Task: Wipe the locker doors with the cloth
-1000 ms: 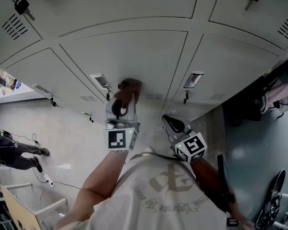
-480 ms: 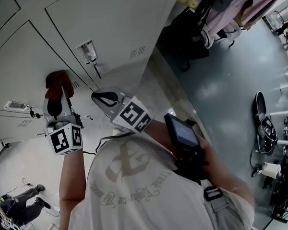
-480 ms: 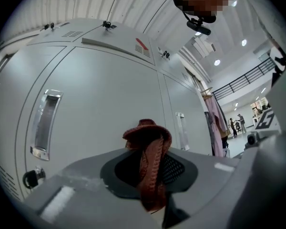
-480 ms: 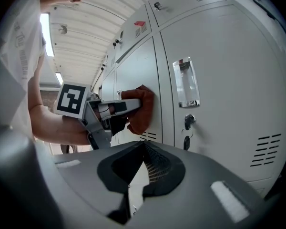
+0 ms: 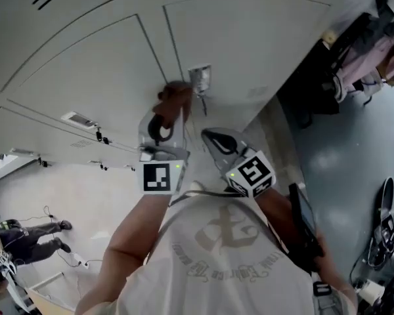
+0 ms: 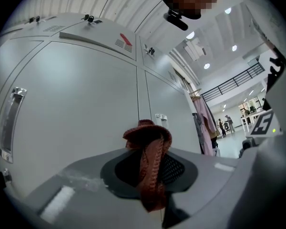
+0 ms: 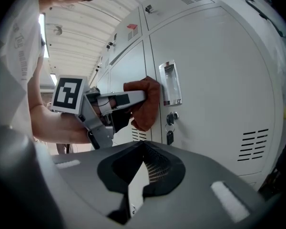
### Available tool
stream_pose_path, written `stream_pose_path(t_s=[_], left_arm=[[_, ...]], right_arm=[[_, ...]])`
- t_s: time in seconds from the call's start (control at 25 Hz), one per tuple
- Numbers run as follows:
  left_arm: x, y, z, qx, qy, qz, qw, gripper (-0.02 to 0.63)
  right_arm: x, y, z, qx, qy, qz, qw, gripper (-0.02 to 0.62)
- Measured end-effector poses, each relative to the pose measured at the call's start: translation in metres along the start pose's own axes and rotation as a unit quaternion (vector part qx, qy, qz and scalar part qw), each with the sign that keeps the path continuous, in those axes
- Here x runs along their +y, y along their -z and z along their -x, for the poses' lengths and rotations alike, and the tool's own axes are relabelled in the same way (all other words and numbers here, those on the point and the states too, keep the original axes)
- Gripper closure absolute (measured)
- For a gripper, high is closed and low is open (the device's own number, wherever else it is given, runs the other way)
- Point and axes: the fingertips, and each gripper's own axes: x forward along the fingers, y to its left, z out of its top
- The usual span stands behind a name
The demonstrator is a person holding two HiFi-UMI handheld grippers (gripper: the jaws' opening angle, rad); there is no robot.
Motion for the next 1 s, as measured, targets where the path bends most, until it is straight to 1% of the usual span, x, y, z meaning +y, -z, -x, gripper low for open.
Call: stream_pose_path(t_s=[0.12, 0.24, 0.36, 0.6, 0.72, 1.0], left_arm=[[0.0, -0.007, -0.003, 0.001, -0.001, 0.003, 1.0, 0.527], [0.008, -0.018, -0.002, -0.008, -0.008, 0.004, 0.9999, 0.527], [0.021, -0.023, 0.005, -0.014, -0.029, 0.006, 0.9995, 0.526], [0.053, -0.034, 0.023, -0.012, -0.07, -0.01, 0.9974, 0.526], [0.067, -0.04, 0.032, -0.015, -0.093, -0.01, 0.9955, 0.526], [0.11, -0.046, 0.06, -0.01, -0.135, -0.032, 0.9902, 0.526]], right_arm=[[-0.005, 0.004, 0.001, 0.006, 0.002, -0.003, 1.0, 0.588], [-0.004, 0.002, -0.003, 0.005, -0.002, -0.002, 1.0, 0.588], [-0.002, 0.001, -0.005, 0.004, -0.008, 0.0, 1.0, 0.588], [0.004, 0.002, -0.01, 0.007, -0.019, -0.012, 1.0, 0.588], [0.011, 0.002, -0.016, 0.004, -0.03, -0.011, 0.999, 0.588], [0.03, 0.003, -0.031, 0.005, -0.048, -0.006, 0.999, 0.588]])
